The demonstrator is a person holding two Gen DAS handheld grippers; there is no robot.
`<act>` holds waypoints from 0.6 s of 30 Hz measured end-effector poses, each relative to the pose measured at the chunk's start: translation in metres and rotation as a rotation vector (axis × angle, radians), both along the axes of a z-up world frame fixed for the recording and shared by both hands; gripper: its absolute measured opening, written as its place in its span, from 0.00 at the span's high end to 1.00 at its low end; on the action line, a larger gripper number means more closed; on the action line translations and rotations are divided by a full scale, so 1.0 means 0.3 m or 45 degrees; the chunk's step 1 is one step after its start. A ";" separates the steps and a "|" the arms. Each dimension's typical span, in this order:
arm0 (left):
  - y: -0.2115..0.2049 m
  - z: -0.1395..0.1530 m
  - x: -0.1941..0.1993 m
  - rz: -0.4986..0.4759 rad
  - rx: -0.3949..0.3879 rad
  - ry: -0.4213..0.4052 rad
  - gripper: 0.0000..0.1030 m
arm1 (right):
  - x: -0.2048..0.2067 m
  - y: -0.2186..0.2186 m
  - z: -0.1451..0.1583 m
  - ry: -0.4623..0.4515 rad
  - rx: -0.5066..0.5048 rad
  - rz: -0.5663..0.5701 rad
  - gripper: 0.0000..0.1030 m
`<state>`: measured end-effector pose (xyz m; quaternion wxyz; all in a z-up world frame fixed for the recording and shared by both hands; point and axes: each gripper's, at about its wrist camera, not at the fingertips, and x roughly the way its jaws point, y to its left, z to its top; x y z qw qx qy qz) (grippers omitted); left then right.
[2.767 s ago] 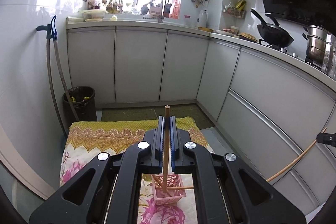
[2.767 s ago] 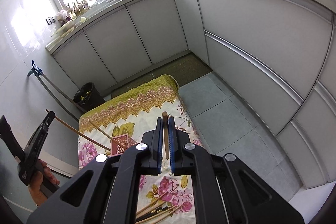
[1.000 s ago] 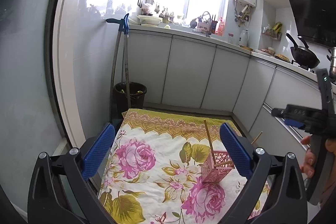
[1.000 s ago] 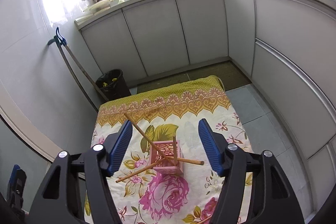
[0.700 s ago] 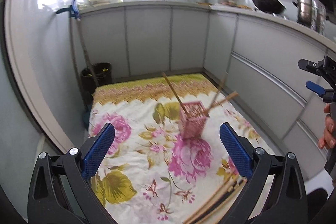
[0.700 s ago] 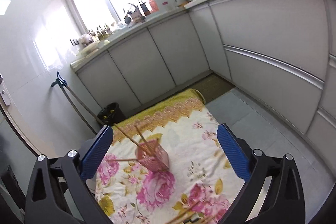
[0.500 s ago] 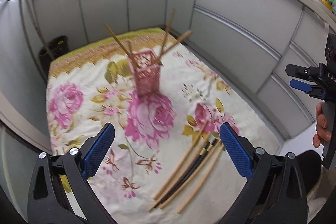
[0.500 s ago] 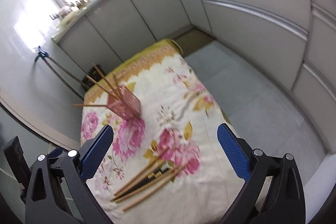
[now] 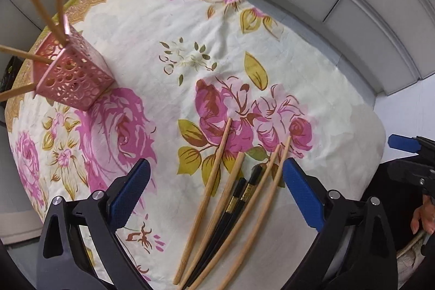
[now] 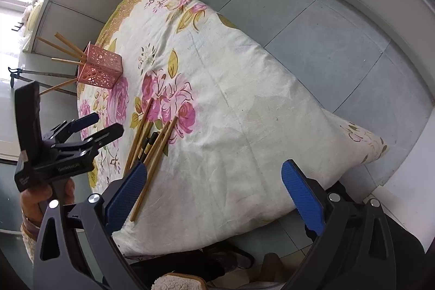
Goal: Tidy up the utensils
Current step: 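Move both open grippers back over the chopstick pile, then grasp a bamboo chopstick with the left gripper and lift it upright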
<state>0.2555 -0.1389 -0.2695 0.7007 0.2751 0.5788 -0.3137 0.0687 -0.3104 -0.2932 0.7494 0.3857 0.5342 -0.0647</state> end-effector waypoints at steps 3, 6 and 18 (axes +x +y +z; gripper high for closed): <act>-0.048 -0.075 0.041 -0.037 0.107 0.080 0.36 | 0.009 -0.010 -0.001 -0.009 -0.022 0.006 0.06; -0.076 -0.118 0.066 -0.059 0.173 0.092 0.41 | 0.013 -0.022 -0.014 -0.001 0.016 0.003 0.06; -0.095 -0.160 0.101 -0.127 0.155 0.178 0.87 | 0.035 -0.013 -0.042 0.043 0.033 0.036 0.06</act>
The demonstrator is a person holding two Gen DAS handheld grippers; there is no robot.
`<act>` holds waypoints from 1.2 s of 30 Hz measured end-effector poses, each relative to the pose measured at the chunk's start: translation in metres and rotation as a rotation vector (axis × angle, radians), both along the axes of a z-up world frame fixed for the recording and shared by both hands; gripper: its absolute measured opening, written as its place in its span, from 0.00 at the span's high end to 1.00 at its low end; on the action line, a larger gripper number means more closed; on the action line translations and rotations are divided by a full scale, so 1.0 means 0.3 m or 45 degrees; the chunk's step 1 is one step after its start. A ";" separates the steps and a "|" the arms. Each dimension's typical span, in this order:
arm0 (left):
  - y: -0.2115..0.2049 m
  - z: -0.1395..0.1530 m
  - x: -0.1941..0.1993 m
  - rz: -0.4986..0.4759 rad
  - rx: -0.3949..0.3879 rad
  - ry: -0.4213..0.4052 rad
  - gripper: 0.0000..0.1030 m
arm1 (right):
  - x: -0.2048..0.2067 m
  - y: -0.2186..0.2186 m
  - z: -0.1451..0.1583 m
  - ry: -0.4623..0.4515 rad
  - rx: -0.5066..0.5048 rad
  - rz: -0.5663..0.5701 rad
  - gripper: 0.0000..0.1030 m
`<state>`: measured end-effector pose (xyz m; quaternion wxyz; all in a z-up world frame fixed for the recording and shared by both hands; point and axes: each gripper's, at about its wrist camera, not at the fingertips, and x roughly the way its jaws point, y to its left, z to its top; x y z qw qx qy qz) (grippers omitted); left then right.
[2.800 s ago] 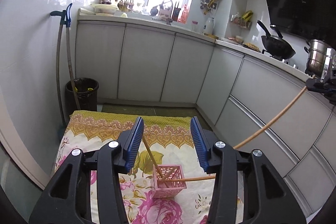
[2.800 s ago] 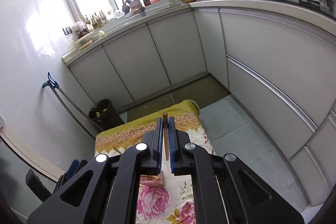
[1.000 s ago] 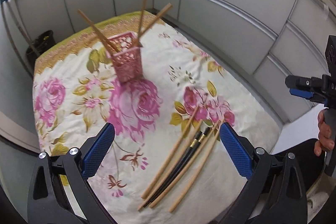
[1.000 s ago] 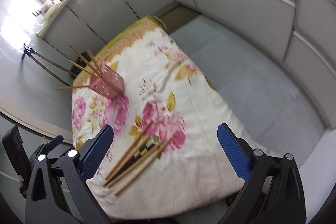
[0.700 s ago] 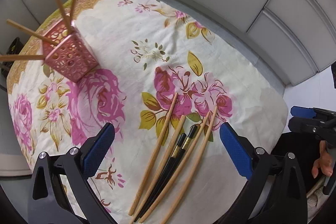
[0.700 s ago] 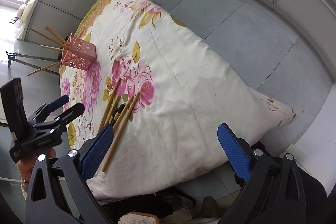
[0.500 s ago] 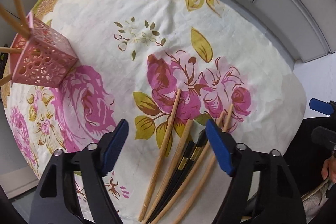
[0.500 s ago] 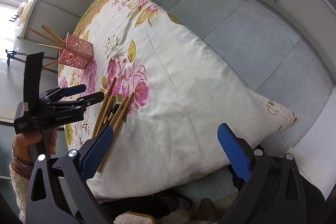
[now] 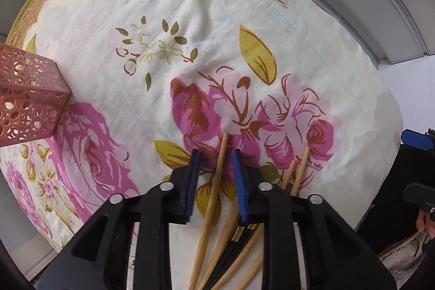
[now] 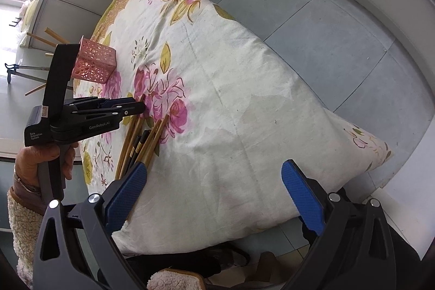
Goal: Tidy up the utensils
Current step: 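Grasp a bamboo chopstick with the left gripper and lift it upright, then grasp a bamboo chopstick with the right gripper and lift it upright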
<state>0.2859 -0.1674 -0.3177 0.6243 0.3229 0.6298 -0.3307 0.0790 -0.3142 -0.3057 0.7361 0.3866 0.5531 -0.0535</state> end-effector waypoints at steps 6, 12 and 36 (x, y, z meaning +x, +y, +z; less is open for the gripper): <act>0.092 0.008 -0.004 0.107 -0.131 0.011 0.95 | 0.025 0.043 0.011 0.034 -0.018 0.034 0.06; 0.316 0.082 -0.015 0.345 -0.337 -0.054 0.95 | 0.115 0.119 0.020 0.122 -0.027 0.053 0.11; 0.808 0.670 -0.254 0.577 -0.980 -0.533 0.96 | 0.428 0.377 -0.089 0.608 -0.203 -0.128 0.86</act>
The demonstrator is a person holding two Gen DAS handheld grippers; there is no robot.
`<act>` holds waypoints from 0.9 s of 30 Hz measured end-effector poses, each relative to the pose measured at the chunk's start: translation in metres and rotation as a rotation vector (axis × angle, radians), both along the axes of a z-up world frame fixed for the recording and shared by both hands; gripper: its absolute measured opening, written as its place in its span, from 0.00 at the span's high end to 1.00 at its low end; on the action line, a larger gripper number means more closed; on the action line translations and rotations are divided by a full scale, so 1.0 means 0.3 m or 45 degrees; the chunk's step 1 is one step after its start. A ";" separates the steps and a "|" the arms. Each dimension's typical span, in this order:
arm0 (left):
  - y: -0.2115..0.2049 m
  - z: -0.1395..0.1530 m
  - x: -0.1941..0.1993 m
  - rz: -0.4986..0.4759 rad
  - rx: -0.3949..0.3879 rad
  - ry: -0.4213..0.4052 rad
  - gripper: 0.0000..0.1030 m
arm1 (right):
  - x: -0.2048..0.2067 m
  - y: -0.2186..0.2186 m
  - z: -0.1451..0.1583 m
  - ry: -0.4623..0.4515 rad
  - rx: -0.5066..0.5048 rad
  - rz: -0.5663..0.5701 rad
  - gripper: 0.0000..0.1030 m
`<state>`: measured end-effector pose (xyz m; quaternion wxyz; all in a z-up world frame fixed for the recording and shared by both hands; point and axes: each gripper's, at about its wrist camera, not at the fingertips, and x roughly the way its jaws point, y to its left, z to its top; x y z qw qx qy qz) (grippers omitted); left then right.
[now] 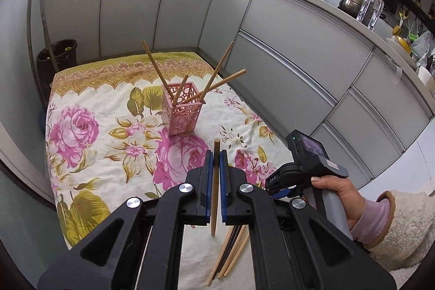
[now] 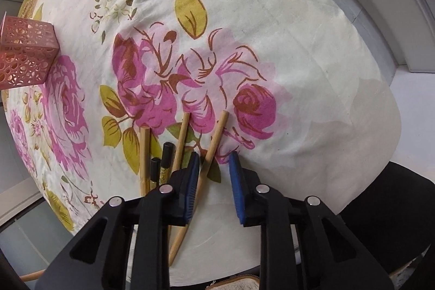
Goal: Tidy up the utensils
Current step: 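Grasp a bamboo chopstick with the right gripper and lift it upright, then carry both held chopsticks upright toward the pink pen holder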
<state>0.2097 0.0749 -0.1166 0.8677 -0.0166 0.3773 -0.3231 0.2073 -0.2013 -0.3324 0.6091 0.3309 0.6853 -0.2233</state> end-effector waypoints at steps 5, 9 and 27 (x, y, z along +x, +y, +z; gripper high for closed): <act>0.038 0.032 -0.021 0.028 -0.040 -0.038 0.96 | 0.012 -0.003 0.007 -0.025 -0.040 0.106 0.94; 0.058 0.036 -0.024 0.050 -0.066 -0.046 0.96 | -0.016 -0.063 0.028 -0.129 -0.119 0.157 0.94; -0.065 0.074 -0.110 0.031 -0.018 -0.110 0.96 | -0.271 -0.133 0.402 -0.756 -0.239 0.288 0.94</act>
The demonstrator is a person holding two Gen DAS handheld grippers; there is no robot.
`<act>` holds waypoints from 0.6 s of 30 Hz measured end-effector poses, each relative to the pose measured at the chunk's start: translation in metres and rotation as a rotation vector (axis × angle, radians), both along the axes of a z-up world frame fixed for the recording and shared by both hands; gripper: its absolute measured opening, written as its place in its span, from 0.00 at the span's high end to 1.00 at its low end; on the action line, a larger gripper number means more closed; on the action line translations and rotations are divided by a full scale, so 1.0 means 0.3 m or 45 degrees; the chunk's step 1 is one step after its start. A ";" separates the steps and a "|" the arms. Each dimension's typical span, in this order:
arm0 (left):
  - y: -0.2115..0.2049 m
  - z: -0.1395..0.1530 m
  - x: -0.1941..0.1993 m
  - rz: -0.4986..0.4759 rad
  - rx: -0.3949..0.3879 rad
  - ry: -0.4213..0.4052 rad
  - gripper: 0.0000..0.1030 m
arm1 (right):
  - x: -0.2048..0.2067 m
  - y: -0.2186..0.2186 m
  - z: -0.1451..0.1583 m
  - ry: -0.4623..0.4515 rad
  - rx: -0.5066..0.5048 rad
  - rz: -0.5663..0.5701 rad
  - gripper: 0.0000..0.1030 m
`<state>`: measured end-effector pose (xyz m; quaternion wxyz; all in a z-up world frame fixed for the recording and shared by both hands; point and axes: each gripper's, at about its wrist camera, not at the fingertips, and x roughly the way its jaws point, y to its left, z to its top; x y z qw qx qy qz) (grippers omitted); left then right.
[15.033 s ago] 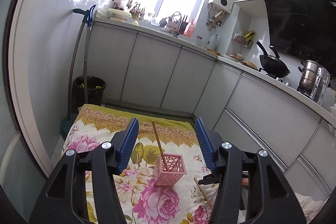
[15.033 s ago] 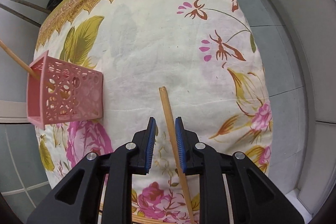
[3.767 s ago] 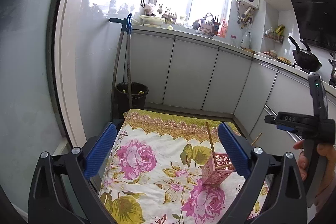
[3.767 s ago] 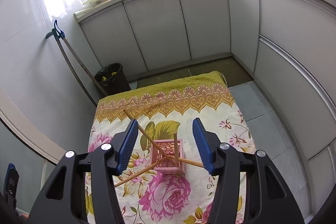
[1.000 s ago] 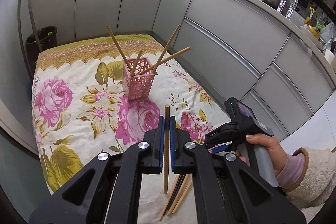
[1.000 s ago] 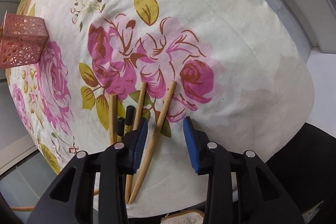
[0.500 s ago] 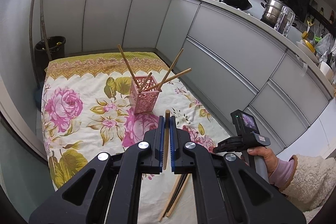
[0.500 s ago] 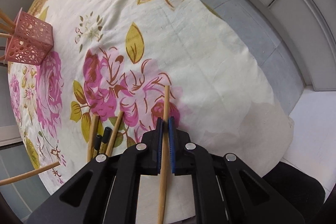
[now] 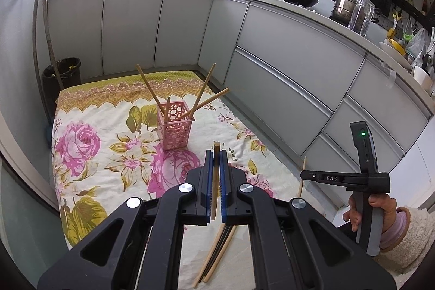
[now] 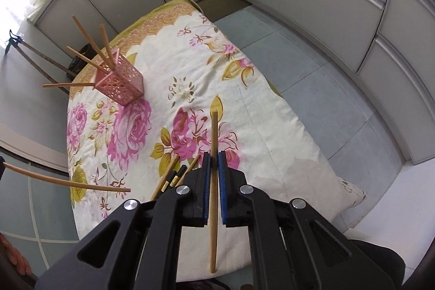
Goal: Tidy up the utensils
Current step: 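Carry both held chopsticks upright toward the pink pen holder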
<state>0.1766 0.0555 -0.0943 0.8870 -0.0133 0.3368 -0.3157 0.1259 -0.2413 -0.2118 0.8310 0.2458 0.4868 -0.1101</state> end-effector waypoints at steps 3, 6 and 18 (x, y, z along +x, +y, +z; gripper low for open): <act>-0.027 0.013 -0.020 -0.003 0.007 -0.006 0.96 | -0.034 -0.016 0.066 -0.048 0.001 0.028 0.94; -0.046 0.042 -0.040 0.001 0.006 -0.025 0.96 | -0.068 -0.028 0.136 -0.100 -0.007 0.048 0.94; -0.106 0.221 0.013 0.085 0.020 -0.135 0.96 | -0.062 -0.088 0.423 -0.316 -0.039 0.075 0.94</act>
